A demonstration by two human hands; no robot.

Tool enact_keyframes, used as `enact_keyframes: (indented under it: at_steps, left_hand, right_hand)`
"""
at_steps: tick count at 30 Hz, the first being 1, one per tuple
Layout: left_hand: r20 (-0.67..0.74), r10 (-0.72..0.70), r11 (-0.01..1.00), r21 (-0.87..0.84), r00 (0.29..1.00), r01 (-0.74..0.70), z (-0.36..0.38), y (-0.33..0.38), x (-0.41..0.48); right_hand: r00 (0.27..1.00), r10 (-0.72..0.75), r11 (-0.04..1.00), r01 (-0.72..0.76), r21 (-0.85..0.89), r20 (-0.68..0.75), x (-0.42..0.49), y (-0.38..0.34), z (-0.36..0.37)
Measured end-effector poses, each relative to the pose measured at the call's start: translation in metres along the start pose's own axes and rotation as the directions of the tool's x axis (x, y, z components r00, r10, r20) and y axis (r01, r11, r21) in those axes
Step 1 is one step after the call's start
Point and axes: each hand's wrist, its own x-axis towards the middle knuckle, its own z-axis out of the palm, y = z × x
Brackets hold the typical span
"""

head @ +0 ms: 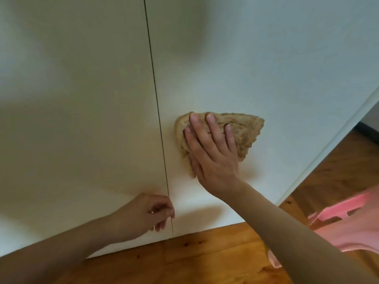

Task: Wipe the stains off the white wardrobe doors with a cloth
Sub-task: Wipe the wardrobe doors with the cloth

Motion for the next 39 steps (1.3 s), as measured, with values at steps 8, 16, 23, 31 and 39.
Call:
enact_keyframes:
  at_steps: [8,16,23,31,39]
  left_hand:
    - [-0.213,-0.115,0.986,-0.140,0.970,0.086,-0.016,-0.003,-0.029]
    - [-0.502,-0.241,0.944,-0.319,0.831,0.082,0.023,0.002,-0.025]
    - [-0.729,-0.310,0.916,-0.400,0.610,-0.013,0.046,0.026,-0.042]
    - [-0.780,-0.369,0.898,-0.438,0.505,-0.021,0.070,0.028,-0.076]
    - [-0.830,-0.376,0.897,-0.437,0.412,-0.063,0.055,-0.010,-0.059]
  right_hand:
    - [0.998,-0.067,0.997,0.066,-0.034,-0.016,0.002,0.005,0.006]
    - [0.991,-0.133,0.991,0.133,-0.028,-0.009,-0.004,0.013,0.006]
    - [0.992,-0.123,0.988,0.125,0.091,-0.035,0.002,0.011,0.000]
    - [0.889,-0.457,0.876,0.443,0.189,0.034,0.014,-0.008,0.003]
    - [0.676,-0.720,0.693,0.686,0.223,0.156,-0.043,-0.023,0.037]
